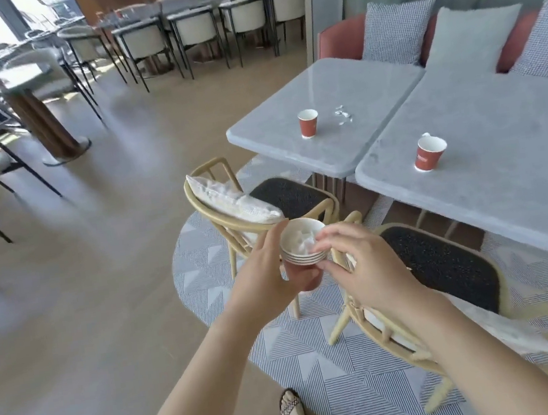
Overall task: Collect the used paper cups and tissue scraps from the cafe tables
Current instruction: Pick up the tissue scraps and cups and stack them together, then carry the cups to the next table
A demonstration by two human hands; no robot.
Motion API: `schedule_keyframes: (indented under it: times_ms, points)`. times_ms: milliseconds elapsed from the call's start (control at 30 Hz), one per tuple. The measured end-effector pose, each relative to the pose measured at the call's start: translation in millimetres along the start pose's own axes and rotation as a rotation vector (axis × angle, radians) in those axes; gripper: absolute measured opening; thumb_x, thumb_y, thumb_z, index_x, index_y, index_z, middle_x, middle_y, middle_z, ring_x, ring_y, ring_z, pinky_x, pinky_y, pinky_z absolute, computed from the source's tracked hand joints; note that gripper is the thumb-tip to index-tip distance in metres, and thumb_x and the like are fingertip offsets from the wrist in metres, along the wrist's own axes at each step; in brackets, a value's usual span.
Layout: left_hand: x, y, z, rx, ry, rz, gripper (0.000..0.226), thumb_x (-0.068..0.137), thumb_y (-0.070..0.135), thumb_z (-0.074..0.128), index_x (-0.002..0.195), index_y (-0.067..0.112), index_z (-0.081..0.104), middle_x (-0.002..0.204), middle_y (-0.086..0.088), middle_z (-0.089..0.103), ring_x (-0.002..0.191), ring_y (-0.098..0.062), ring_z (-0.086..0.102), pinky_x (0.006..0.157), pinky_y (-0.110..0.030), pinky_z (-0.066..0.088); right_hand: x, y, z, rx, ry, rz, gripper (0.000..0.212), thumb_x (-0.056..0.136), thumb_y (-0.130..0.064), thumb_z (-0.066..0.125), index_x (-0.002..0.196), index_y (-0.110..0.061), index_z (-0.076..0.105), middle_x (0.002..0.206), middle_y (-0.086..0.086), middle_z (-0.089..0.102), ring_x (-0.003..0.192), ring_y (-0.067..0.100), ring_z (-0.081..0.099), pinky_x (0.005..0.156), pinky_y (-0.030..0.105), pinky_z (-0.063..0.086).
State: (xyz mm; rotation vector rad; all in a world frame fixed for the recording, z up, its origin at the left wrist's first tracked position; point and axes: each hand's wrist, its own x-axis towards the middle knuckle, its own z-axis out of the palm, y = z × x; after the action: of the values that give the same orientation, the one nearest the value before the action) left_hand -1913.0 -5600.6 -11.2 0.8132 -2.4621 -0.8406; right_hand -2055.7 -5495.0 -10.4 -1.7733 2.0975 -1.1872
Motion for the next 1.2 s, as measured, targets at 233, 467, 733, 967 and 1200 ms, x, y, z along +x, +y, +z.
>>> schedule_keyframes:
  times_ms: [233, 467, 733, 967, 1200]
  points:
    - [114, -30, -2, 0.002, -0.083, 0.087, 0.087, 0.06, 0.059, 0.062, 0.135, 0.03, 0.03, 0.13, 0.009, 0.048, 0.096, 0.007, 0.042, 0.068, -0.001, 0.032, 79, 43, 2, -0.049, 0.087, 0.1, 0.018, 0.077, -0.014, 0.071, 0.093, -0.023, 0.069, 0.107, -0.012, 0.06, 0.098, 0.007, 0.055, 0.086, 0.036, 0.046]
    - [191, -39, 45, -0.012, -0.211, 0.114, 0.086, 0.061, 0.053, 0.076, 0.132, 0.032, 0.033, 0.124, 0.011, 0.048, 0.104, -0.009, 0.054, 0.077, -0.023, 0.042, 95, 104, -9, -0.048, 0.136, 0.273, 0.025, 0.078, -0.012, 0.069, 0.097, -0.027, 0.066, 0.109, -0.015, 0.057, 0.099, 0.0, 0.053, 0.086, 0.021, 0.045]
    - [281, -11, 116, 0.006, -0.35, 0.164, 0.077, 0.064, 0.055, 0.073, 0.127, 0.036, 0.035, 0.121, 0.012, 0.048, 0.101, -0.009, 0.055, 0.079, -0.025, 0.045, 121, 193, -54, -0.069, 0.203, 0.392, 0.02, 0.08, -0.013, 0.067, 0.096, -0.025, 0.065, 0.104, -0.013, 0.058, 0.097, 0.002, 0.054, 0.081, 0.02, 0.045]
    - [360, 0, 174, 0.099, -0.394, 0.148, 0.086, 0.065, 0.054, 0.073, 0.135, 0.027, 0.032, 0.129, 0.006, 0.044, 0.105, -0.019, 0.056, 0.078, -0.029, 0.045, 144, 272, -100, -0.104, 0.25, 0.515, 0.02, 0.081, -0.007, 0.065, 0.1, -0.015, 0.066, 0.107, -0.003, 0.06, 0.102, 0.013, 0.056, 0.086, 0.026, 0.045]
    - [415, 0, 228, 0.132, -0.493, 0.214, 0.085, 0.068, 0.042, 0.075, 0.136, 0.024, 0.028, 0.131, 0.002, 0.039, 0.103, -0.025, 0.056, 0.075, -0.035, 0.047, 135, 325, -135, -0.193, 0.309, 0.649, 0.022, 0.08, -0.005, 0.064, 0.1, -0.016, 0.066, 0.108, -0.002, 0.06, 0.101, 0.013, 0.056, 0.086, 0.026, 0.045]
